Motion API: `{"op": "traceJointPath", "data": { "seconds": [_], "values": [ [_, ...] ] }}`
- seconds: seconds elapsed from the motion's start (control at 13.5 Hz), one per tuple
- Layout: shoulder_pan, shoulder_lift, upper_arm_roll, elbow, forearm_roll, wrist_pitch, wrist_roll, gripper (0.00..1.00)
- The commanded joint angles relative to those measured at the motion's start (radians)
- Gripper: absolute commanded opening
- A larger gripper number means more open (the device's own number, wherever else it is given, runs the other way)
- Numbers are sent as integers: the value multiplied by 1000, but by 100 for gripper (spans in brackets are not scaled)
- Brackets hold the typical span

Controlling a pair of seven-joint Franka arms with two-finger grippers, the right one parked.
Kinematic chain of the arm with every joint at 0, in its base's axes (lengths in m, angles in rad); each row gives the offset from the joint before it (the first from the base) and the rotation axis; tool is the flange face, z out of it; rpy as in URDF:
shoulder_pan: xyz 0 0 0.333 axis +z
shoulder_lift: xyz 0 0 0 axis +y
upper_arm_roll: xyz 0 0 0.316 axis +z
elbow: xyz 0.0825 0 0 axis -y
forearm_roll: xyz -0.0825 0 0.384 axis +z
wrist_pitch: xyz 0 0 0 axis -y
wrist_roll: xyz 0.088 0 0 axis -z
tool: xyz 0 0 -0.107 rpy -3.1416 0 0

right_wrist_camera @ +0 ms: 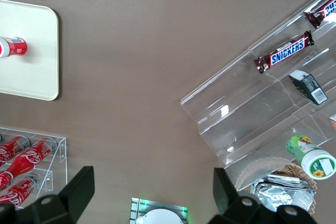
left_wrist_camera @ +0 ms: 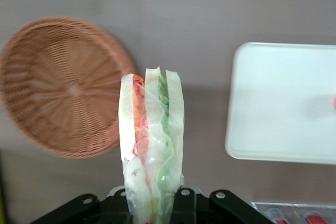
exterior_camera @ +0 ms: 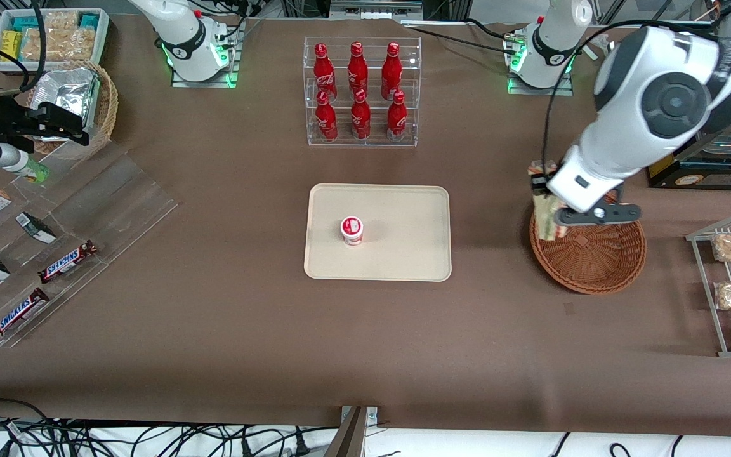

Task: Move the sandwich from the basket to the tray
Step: 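Carry the sandwich with the left gripper over the cream tray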

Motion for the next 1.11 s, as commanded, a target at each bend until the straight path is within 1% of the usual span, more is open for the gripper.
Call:
{"op": "traceJointPath", "data": {
  "seconds": [0.0, 0.3, 0.44, 0.81, 0.96, 1.04],
  "values": [
    [-19, 71, -74, 25, -13, 54, -27, 0],
    [-127, 180, -73, 8, 6, 189, -169, 0],
    [-168, 229, -75, -1, 67, 241, -223, 0],
    [-240, 352, -75, -8, 136, 338, -334, 0],
    [-256, 395, -75, -9, 202, 365, -387, 0],
    [-272, 412, -75, -11, 222, 373, -406, 0]
  ]
}}
